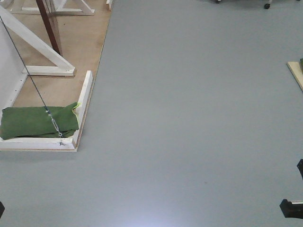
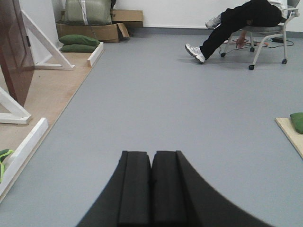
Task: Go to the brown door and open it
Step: 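Drive the base forward along the wooden platform toward the brown door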
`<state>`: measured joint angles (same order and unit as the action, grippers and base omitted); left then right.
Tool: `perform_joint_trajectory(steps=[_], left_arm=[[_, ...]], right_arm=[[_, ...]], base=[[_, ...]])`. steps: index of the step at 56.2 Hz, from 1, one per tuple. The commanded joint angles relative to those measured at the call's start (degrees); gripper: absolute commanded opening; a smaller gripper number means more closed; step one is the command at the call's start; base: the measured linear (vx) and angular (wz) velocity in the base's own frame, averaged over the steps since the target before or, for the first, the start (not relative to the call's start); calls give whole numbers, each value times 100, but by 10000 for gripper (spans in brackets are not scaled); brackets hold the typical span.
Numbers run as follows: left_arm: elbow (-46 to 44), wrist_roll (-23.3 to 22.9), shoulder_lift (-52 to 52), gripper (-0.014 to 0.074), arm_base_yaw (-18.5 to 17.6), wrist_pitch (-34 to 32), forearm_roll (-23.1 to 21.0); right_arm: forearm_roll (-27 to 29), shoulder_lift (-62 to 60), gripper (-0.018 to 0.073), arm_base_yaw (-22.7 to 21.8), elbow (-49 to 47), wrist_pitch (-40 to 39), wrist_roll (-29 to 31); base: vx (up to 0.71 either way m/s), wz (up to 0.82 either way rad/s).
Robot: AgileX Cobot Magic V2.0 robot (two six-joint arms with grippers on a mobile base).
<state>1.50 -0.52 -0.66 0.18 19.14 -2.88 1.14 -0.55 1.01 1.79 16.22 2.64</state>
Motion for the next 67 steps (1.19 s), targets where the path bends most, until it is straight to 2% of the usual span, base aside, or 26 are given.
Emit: perform_joint_trajectory(steps=[1,67], left_arm=[[-101,-21,-20,-3,10,-454,-22],[-101,-21,-20,-3,10,-454,-22]], right_arm=[[-38,-72,0,-10,22,-471,32],[-38,-72,0,-10,22,-471,32]], base=[[18,-10],[31,-4]])
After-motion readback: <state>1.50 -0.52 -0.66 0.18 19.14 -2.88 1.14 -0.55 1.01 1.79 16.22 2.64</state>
